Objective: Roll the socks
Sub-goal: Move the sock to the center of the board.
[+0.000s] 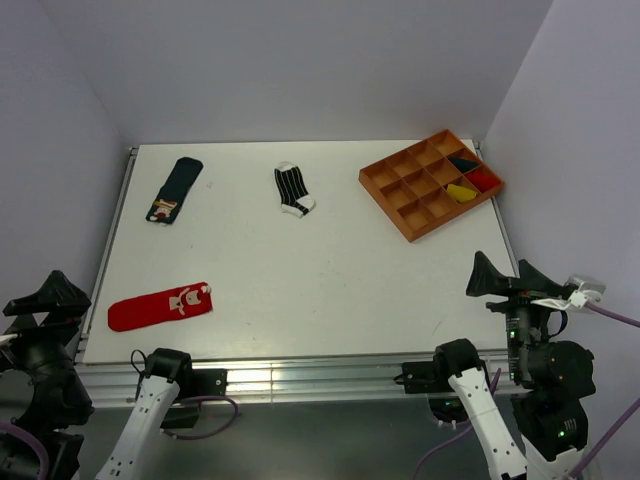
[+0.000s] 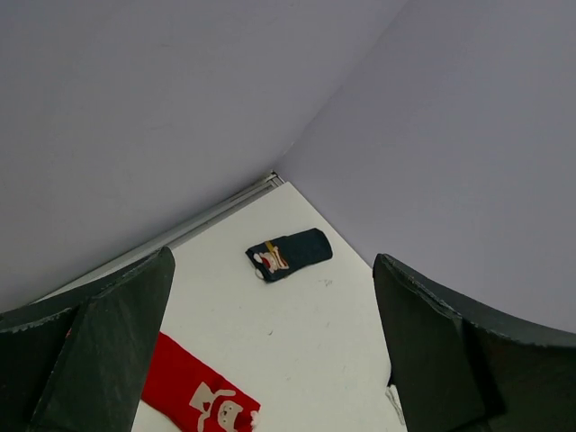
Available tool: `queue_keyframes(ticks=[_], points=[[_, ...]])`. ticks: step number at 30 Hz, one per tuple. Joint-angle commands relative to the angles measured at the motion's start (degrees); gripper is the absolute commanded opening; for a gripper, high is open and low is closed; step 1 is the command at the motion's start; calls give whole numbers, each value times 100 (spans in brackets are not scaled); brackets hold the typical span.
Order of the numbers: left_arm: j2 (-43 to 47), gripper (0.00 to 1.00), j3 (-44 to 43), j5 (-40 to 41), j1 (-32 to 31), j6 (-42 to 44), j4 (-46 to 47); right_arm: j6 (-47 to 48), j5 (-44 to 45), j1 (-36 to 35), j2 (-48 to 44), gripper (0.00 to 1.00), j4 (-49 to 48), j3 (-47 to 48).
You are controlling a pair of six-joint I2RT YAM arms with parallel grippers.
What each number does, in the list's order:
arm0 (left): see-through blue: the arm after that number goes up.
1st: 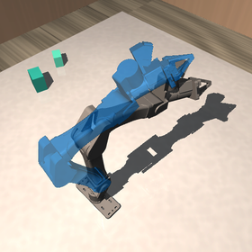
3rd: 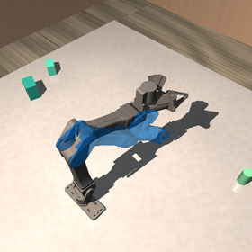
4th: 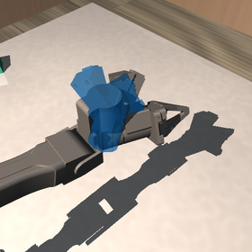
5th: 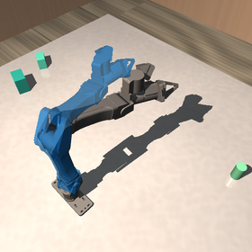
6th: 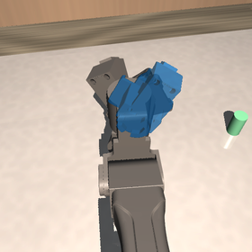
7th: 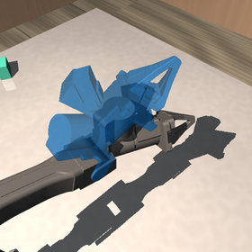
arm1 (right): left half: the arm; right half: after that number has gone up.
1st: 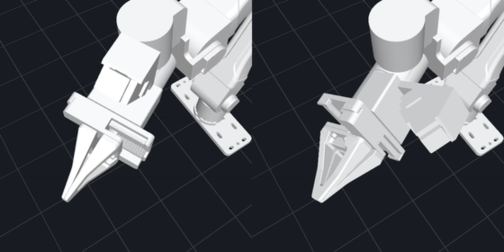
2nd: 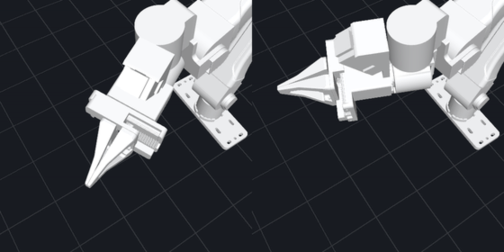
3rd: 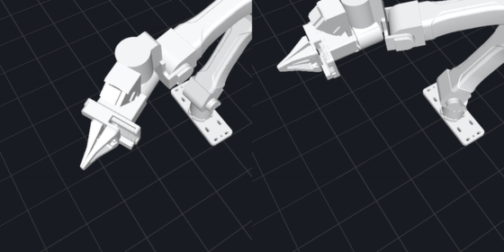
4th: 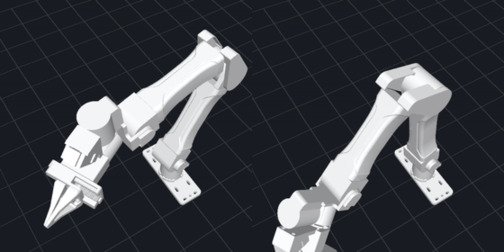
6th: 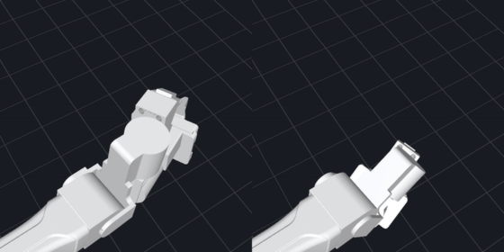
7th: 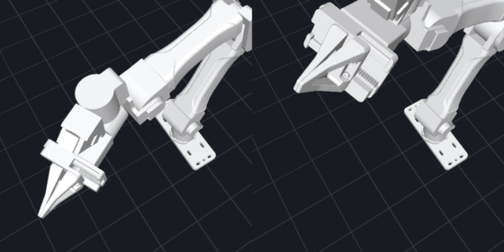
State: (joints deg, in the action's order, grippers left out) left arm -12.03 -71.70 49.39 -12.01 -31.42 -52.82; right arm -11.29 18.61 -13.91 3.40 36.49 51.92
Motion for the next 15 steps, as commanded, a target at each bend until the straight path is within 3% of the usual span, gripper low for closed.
queue_keyframes(ticks=[1,10,15], points=[[-71,99,25,-34,-12,-145,202,-40,29,-59,99,100,-335,-68],[-194,99,244,-140,-12,-400,-27,-163,-103,-103,389,100,-336,-77],[-413,100,534,-586,-12,-383,43,-295,-699,-112,697,100,-274,-50]])
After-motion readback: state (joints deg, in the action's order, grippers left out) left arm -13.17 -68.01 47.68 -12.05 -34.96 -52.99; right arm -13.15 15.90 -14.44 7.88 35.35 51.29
